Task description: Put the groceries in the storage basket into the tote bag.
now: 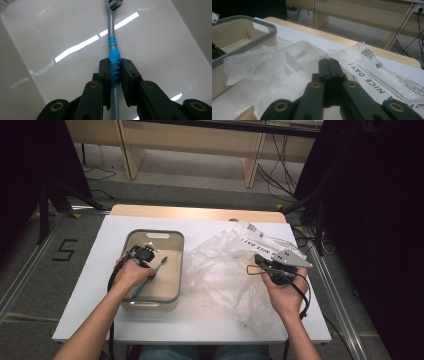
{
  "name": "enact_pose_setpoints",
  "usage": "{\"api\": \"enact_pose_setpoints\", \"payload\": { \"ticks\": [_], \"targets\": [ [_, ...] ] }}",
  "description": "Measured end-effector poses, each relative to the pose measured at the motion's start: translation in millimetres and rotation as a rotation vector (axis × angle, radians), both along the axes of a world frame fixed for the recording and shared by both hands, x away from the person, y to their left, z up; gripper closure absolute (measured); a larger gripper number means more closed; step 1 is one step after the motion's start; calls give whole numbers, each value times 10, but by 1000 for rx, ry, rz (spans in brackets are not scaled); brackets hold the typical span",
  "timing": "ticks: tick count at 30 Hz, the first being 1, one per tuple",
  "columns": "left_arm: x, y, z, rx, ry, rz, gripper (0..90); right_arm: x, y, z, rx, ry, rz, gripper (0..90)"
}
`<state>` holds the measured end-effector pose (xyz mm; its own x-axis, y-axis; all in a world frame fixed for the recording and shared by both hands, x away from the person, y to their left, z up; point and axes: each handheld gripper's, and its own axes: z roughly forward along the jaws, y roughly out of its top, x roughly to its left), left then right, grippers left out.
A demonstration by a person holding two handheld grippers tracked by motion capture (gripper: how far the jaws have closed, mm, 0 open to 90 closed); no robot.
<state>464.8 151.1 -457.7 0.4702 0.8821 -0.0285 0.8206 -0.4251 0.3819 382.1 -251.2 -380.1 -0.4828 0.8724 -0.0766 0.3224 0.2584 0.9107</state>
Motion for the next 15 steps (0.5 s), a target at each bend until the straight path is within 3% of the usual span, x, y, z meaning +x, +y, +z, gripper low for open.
{"api": "enact_pose_setpoints", "payload": {
  "ticks": [15],
  "targets": [
    [-5, 2, 41, -28, -48, -7, 787, 0, 2, -3, 0, -4, 1, 900]
  ]
}}
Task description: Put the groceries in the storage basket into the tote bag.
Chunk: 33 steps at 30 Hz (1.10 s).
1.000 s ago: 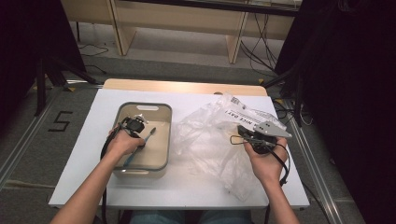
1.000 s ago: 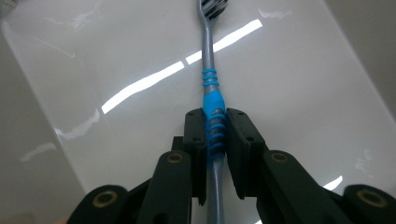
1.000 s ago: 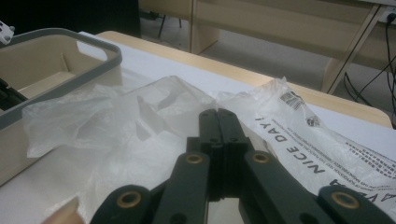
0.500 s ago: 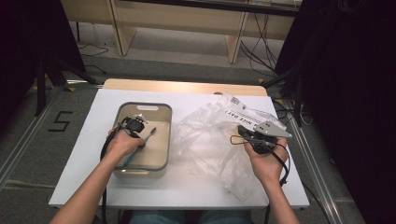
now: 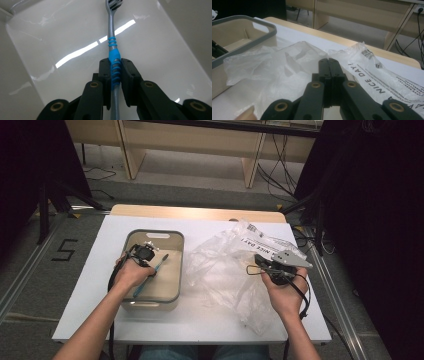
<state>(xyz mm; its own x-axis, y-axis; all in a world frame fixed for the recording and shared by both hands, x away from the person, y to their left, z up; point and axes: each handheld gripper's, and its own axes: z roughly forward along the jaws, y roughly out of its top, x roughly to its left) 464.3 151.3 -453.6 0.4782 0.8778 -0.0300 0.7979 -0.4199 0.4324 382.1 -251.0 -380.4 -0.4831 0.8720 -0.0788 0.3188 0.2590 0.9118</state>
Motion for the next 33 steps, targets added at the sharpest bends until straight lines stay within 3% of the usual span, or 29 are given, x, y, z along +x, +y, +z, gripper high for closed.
{"api": "enact_pose_setpoints", "payload": {
  "ticks": [11, 24, 33],
  "targets": [
    [-22, 30, 84, -50, -72, 19, 787, 0, -1, -1, 1, 0, -2, 900],
    [-59, 28, 216, -78, -149, 31, 787, 0, 1, -1, 1, -4, -1, 900],
    [-71, 25, 267, -84, -173, 32, 787, -2, 8, -1, -2, 0, -2, 900]
  ]
}}
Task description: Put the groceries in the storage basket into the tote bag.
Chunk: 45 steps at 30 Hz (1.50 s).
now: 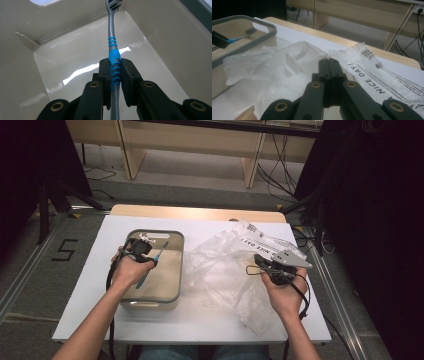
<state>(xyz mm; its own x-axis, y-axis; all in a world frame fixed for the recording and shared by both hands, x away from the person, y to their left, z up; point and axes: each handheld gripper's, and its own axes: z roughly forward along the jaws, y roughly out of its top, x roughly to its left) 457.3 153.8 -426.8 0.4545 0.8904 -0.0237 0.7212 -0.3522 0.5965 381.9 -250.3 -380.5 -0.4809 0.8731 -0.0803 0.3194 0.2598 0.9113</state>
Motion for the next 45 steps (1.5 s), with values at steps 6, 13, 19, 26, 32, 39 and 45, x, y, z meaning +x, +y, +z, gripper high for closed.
{"api": "enact_pose_setpoints", "payload": {
  "ticks": [6, 13, 19, 26, 32, 39, 45],
  "targets": [
    [-15, -14, 38, -12, -20, -2, 787, 0, 0, -1, 0, 0, 2, 900],
    [-42, -32, 111, -23, -42, -11, 788, 0, 1, -1, 0, -1, 0, 900],
    [-70, -45, 180, -36, -67, -15, 788, -2, 3, -1, -1, 0, 2, 900],
    [-103, -72, 254, -49, -87, -22, 788, -1, 4, -3, 2, 0, 2, 900],
    [-132, -93, 307, -64, -95, -36, 788, -2, 3, -2, 2, -1, 1, 900],
    [-160, -119, 359, -86, -105, -43, 788, -2, 1, -2, 2, -2, 1, 900],
    [-176, -121, 395, -87, -117, -47, 788, -3, 4, -3, 0, 0, 1, 900]
  ]
}}
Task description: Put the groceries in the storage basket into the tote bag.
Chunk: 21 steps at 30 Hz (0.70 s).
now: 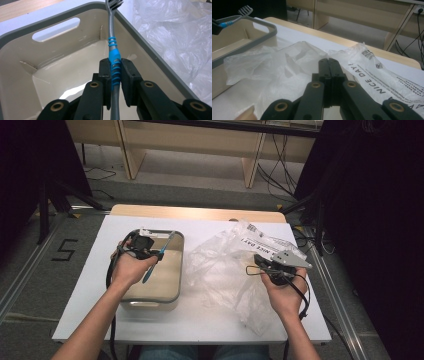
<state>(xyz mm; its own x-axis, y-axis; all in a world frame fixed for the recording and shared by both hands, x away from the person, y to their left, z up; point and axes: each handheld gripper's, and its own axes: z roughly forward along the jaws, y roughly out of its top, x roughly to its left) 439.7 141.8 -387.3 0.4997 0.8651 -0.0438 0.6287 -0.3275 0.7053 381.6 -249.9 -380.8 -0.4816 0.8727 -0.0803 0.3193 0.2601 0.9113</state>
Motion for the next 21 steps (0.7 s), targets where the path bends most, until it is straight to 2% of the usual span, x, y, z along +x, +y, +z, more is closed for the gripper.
{"api": "enact_pose_setpoints", "payload": {
  "ticks": [21],
  "targets": [
    [-118, -102, 173, -57, -42, -46, 788, 0, 3, -1, -1, -3, 0, 900]
  ]
}}
